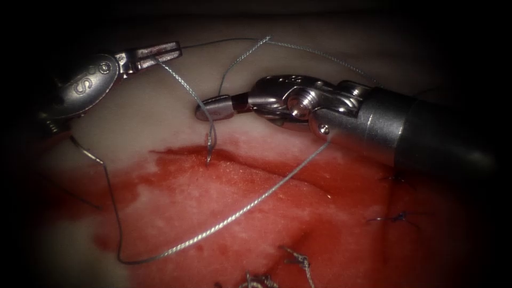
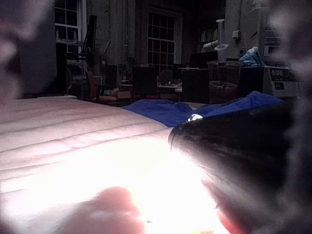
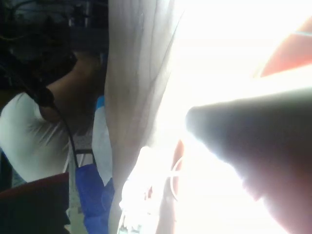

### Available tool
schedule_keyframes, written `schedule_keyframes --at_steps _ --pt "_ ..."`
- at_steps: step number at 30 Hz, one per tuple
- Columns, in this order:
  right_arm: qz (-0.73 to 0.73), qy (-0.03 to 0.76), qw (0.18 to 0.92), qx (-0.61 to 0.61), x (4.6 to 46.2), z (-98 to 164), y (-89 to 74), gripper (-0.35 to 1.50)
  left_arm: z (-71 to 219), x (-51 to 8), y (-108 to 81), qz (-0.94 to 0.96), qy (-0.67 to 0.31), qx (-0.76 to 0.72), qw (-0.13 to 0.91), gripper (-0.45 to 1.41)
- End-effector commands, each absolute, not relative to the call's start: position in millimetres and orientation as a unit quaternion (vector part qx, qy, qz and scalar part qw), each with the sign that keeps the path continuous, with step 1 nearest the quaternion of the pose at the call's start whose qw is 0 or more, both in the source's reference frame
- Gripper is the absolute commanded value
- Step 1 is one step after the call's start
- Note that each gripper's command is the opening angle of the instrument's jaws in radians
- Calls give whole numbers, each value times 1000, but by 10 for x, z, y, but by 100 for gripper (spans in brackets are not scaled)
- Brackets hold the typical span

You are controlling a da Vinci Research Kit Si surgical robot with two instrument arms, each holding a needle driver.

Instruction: Wound Closure

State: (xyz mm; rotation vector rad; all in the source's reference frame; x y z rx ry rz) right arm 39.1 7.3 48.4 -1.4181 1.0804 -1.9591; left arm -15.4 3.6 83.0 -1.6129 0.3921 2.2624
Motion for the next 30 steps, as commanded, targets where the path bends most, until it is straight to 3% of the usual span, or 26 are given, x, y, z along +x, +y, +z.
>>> schedule_keyframes --at_steps 1,11,23,30 --pt "-716 392 244 -523 396 472 88 -35 821 -154 50 793 142 -569 166 -45" --pt "-709 419 235 -516 403 475 79 -35 834 -160 48 801 141 -558 162 -45" --pt "-586 558 232 -540 408 474 64 -35 864 -171 45 815 116 -536 187 -45" --pt "-470 620 312 -545 409 473 63 -35 886 -173 30 832 63 -498 236 -45"
